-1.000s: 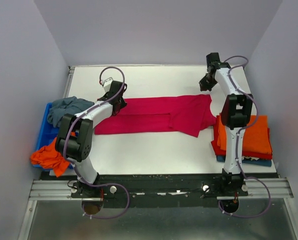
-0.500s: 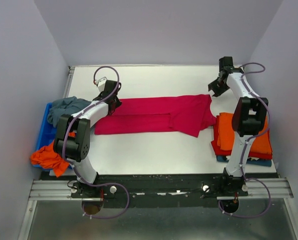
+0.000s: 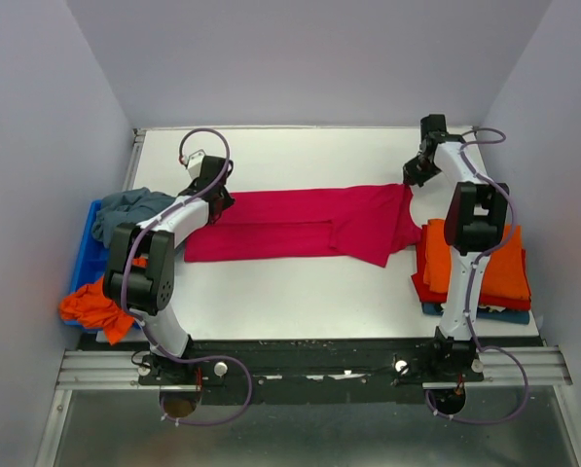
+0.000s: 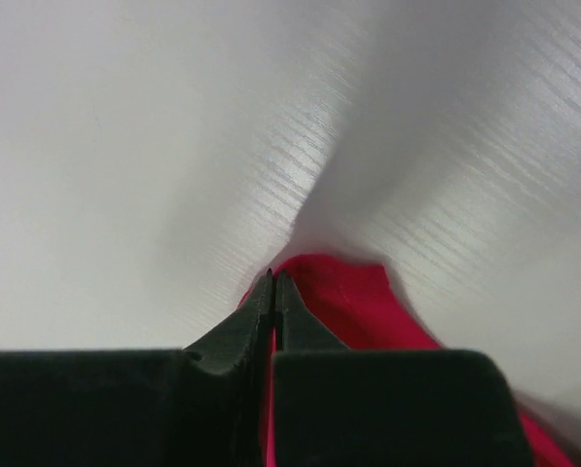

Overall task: Fold and stack the t-shirts
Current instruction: Rotate the tshirt 90 degrees

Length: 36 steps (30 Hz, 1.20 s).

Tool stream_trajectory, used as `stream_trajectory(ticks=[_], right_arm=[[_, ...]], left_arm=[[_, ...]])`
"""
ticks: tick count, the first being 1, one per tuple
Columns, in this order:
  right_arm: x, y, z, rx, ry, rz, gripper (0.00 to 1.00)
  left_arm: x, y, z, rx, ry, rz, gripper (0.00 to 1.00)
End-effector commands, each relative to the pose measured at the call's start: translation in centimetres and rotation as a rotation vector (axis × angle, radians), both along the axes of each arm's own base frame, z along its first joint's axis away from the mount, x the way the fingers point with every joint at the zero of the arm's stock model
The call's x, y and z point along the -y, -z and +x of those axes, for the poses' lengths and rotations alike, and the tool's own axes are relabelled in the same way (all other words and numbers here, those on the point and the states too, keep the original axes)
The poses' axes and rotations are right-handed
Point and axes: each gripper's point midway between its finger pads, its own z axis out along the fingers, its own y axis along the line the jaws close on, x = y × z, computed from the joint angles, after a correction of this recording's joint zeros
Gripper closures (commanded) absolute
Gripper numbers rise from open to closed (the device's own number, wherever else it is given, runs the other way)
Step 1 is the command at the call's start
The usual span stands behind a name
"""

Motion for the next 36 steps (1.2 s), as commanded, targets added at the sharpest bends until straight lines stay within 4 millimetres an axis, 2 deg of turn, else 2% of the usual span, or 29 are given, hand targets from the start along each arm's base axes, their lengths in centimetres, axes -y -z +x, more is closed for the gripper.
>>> stream_trajectory(ticks=[1,5,8,11,13,15,18,20,25,28,32,36], right_arm=[[-0.3,0.0,1.4,0.035,0.002,0.017,0.99],[-0.6,-0.6,3.5,0.093,-0.023,0.027,0.99],[-2.0,-1.2,5.8,0.192,-0.081,0.085,0.99],[-3.3,-1.3,7.7,0.259,-0.097,0.158,0.99],[-3.9,-1.5,9.0,0.293,-0.110,0.189,0.99],[-4.5,-1.7,10.3,0.334,-0.131,0.215,0.99],[-4.8,-2.2,11.8,0.390,-0.136,0.232,0.99],[-4.9,-2.2,12.4,0.410,-0.135,0.235,0.99],[-5.4,-2.2,13.7,0.475,-0.146,0.265,0.99],[-6.0,-2.1,14.4,0.505,-0.162,0.288,0.99],[-7.2,-2.4,15.1,0.537,-0.187,0.304,0.99],[-7.2,-2.2,15.4,0.549,-0.177,0.304,0.99]], left_arm=[[-0.2,-0.3,0.1,0.006,0.008,-0.007,0.63],[-0.3,1.2,0.4,-0.035,0.009,-0.009,0.63],[-0.8,1.3,1.0,-0.040,-0.003,0.000,0.63],[-1.1,1.3,2.3,-0.041,-0.002,0.024,0.63],[-1.2,0.8,4.0,-0.043,-0.001,0.051,0.63],[-1.9,1.8,4.4,-0.092,-0.012,0.089,0.63],[-2.9,0.9,5.9,-0.081,-0.030,0.123,0.62],[-3.7,0.9,6.2,-0.103,-0.040,0.144,0.62],[-5.6,2.5,5.5,-0.168,-0.073,0.207,0.60],[-5.6,3.6,5.9,-0.202,-0.045,0.163,0.59],[-5.6,3.9,6.7,-0.208,-0.017,0.118,0.56],[-4.9,6.0,5.6,-0.307,-0.004,0.072,0.57]])
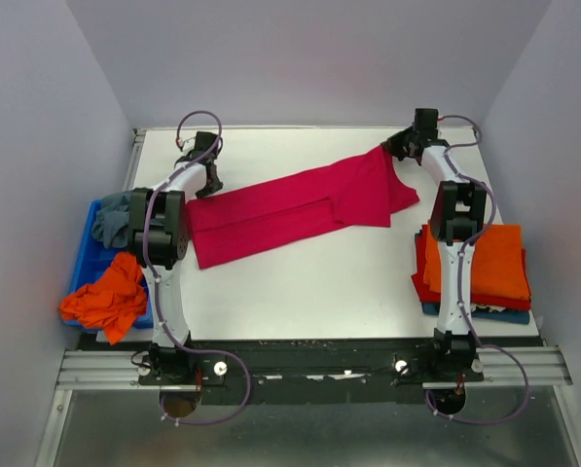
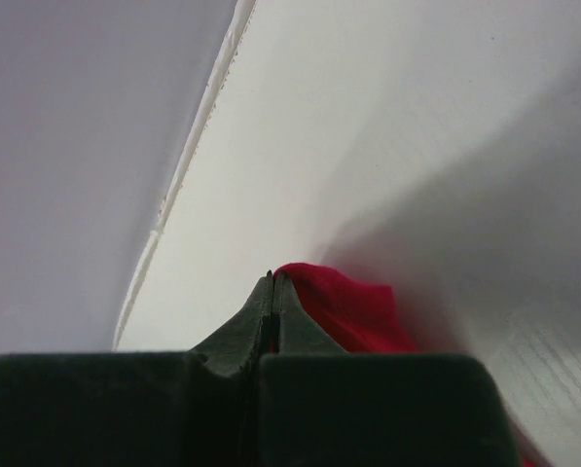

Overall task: Fold and stack the t-shirts
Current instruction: Rotate the tshirt 90 degrees

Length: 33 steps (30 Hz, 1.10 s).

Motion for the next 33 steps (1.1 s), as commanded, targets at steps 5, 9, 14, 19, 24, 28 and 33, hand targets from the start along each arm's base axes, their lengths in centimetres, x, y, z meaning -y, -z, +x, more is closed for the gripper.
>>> stream_trajectory(ticks=[5,9,14,19,24,28,33], right_arm=[[-3.6,-0.4,1.4,0.069,-0.046,0.047,0.99],[-4.6,-0.5,1.5,0.071,-0.052,0.056,0.99],[-5.2,-0.5,1.7,0.079,-0.053,0.057,0.99],[-5.1,-0.8,2.1,0.092,-0.047,0.056,0.99],[-5.0,-1.6,2.3,0.110,-0.040,0.042,0.99],[-5.0,-2.2,2.4,0.123,-0.044,0.034,0.99],[-5.9,-2.1,2.3,0.122,-0.064,0.049,0.99]], left_arm=[[2.2,3.4,-3.5,-0.153,0.028,-0.139,0.61],[5.6,3.4,-5.9,-0.156,0.077,-0.246,0.61],[8.0,3.4,-9.4,-0.194,0.130,-0.248,0.60],[8.9,4.2,-13.2,-0.245,0.156,-0.224,0.60],[8.6,4.5,-15.5,-0.270,0.167,-0.226,0.60],[9.4,4.7,-17.0,-0.304,0.193,-0.230,0.60],[13.1,5.0,-20.2,-0.323,0.244,-0.314,0.60]])
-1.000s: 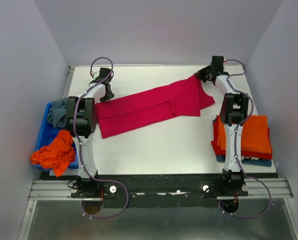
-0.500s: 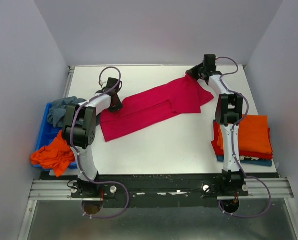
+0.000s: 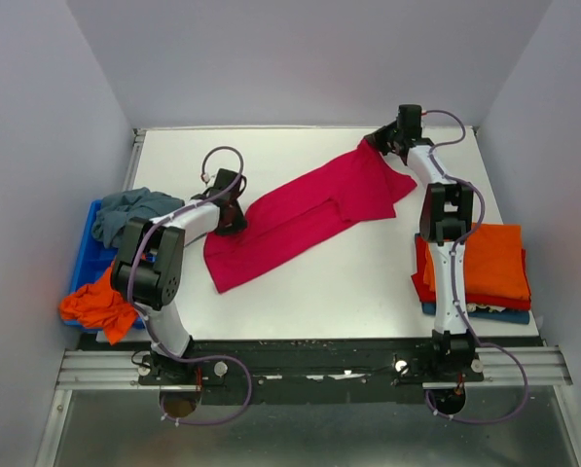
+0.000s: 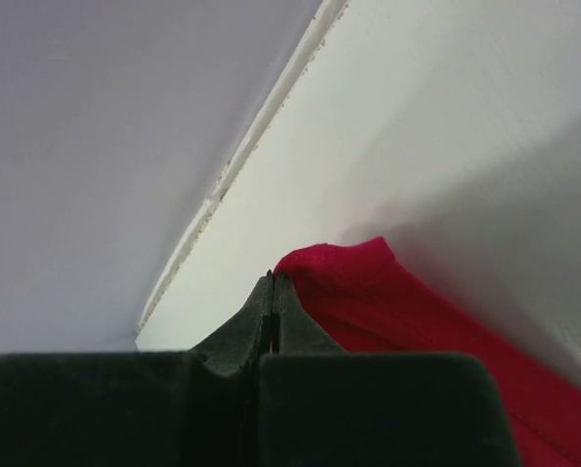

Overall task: Fold and stack the t-shirts
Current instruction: Rotate the tshirt 90 degrees

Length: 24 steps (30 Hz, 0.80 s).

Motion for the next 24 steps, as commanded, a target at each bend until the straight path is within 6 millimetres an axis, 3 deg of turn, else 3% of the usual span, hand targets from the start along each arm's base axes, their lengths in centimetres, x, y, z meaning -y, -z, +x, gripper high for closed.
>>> stream_trajectory(ticks=[1,10,16,21,24], right_arm=[[-0.9,-0.9,0.8,0.043,-0.013,0.006,0.99],[-2.5,-0.5,0.4,0.031,-0.032,-0.006,0.99],[-5.7,-0.5,-0.5,0.026,-0.081,0.000,0.99],[-10.3,-0.3,-2.1,0.020,-0.156,-0.003,0.99],[-13.0,-0.2,-3.1,0.017,-0.197,-0.003,0.99]], left_arm=[[4.2,3.8,-8.9,-0.243,0.086,-0.086,0.61],[10.5,5.6,-18.5,-0.320,0.177,-0.201,0.60],[15.9,5.9,-23.9,-0.360,0.282,-0.268,0.61],[18.4,5.1,-26.0,-0.345,0.386,-0.243,0.62],[18.4,4.4,-26.3,-0.327,0.416,-0.209,0.62]])
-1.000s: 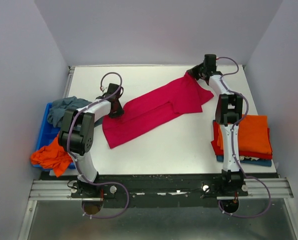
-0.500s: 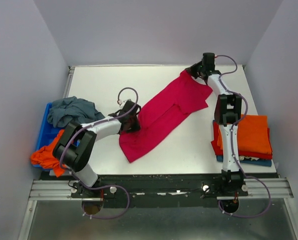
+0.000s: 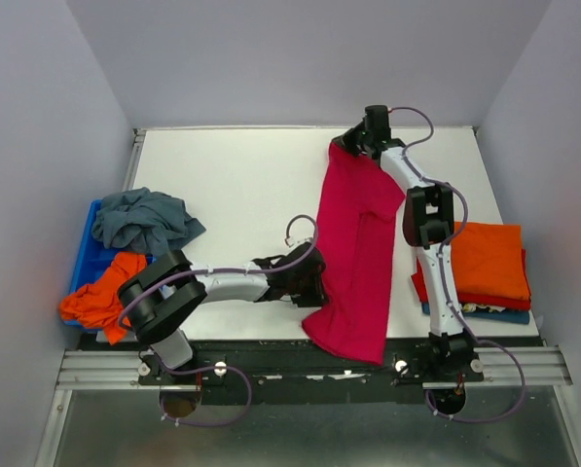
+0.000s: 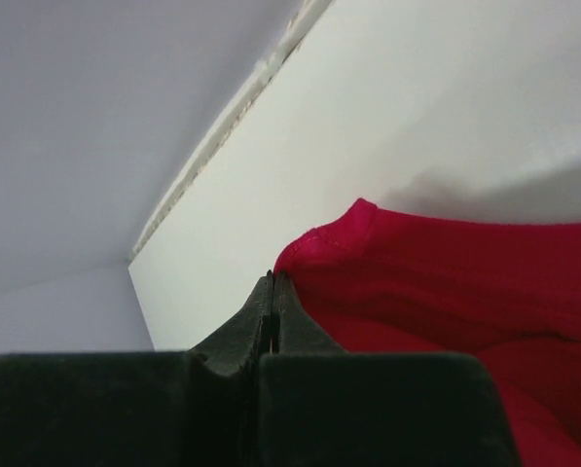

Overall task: Fold and stack the t-shirts
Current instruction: Rotate the tshirt 90 degrees

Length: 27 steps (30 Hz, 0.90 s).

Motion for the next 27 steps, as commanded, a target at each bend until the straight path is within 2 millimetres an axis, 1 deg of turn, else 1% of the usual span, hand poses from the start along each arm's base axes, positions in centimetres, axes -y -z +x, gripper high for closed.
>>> stream_trajectory(ticks=[1,2,5,6,7,8,10,11,12,13,14,16,17,18,19,20,22,23,24,25,27], right_arm=[[-4.4,0.9,-1.6,-0.009,-0.069,-0.011,0.99],[-4.8,0.9,-1.7,-0.010,-0.073,-0.011,0.99],[-4.8,0.7,-1.5,0.003,-0.073,-0.020,0.99],[-4.7,0.5,-1.3,0.015,-0.074,-0.032,0.98],[-4.5,-0.1,-1.0,0.036,-0.073,-0.046,0.87],[-4.4,-0.6,-0.8,0.057,-0.075,-0.062,0.77],[-3.9,-1.8,-0.5,0.087,-0.071,-0.095,0.63],[-3.6,-2.7,-0.4,0.106,-0.069,-0.112,0.59],[-3.4,-3.3,-0.4,0.122,-0.071,-0.132,0.56],[-3.1,-4.1,-0.5,0.137,-0.069,-0.148,0.54],[-2.8,-4.9,-0.6,0.150,-0.068,-0.164,0.53],[-2.1,-6.3,-1.1,0.169,-0.070,-0.201,0.53],[-1.8,-6.8,-1.5,0.181,-0.082,-0.226,0.53],[-1.6,-7.2,-2.1,0.185,-0.093,-0.244,0.53],[-1.3,-7.1,-2.8,0.179,-0.104,-0.265,0.53],[-1.0,-7.7,-3.5,0.185,-0.117,-0.282,0.53],[-0.3,-7.8,-5.4,0.167,-0.133,-0.312,0.55],[0.4,-7.6,-6.6,0.148,-0.128,-0.324,0.57],[0.9,-6.8,-7.8,0.128,-0.130,-0.337,0.58],[1.3,-7.3,-8.9,0.126,-0.128,-0.344,0.61],[2.1,-6.6,-11.4,0.098,-0.133,-0.363,0.63]], left_arm=[[-5.0,4.1,-4.7,-0.130,0.045,0.255,0.62],[-5.3,3.9,-4.9,-0.127,0.044,0.257,0.61],[-6.4,3.3,-5.3,-0.114,0.041,0.259,0.58],[-6.9,3.1,-5.1,-0.100,0.036,0.268,0.56],[-7.4,2.7,-4.8,-0.089,0.032,0.278,0.55],[-8.1,2.4,-3.9,-0.062,0.013,0.302,0.53],[-9.2,1.3,-2.7,-0.035,0.003,0.316,0.52],[-9.6,0.8,-2.0,-0.025,0.002,0.313,0.51],[-10.2,0.3,-1.1,0.000,0.022,0.315,0.51],[-11.4,-0.1,-0.3,0.009,0.003,0.347,0.51],[-12.4,-0.6,0.9,0.033,-0.017,0.368,0.51],[-13.7,-1.9,3.4,0.086,-0.061,0.370,0.52],[-13.8,-3.1,5.2,0.126,-0.092,0.345,0.51],[-13.6,-4.1,6.7,0.164,-0.110,0.317,0.51],[-13.4,-5.0,8.3,0.199,-0.135,0.288,0.51],[-13.1,-6.0,9.9,0.233,-0.156,0.264,0.50],[-12.5,-7.7,13.1,0.297,-0.200,0.235,0.47],[-12.0,-8.6,14.6,0.333,-0.212,0.222,0.44],[-11.6,-9.1,16.0,0.366,-0.232,0.216,0.38],[-11.2,-9.6,17.2,0.392,-0.245,0.200,0.34],[-9.7,-10.6,19.7,0.443,-0.252,0.139,0.30]])
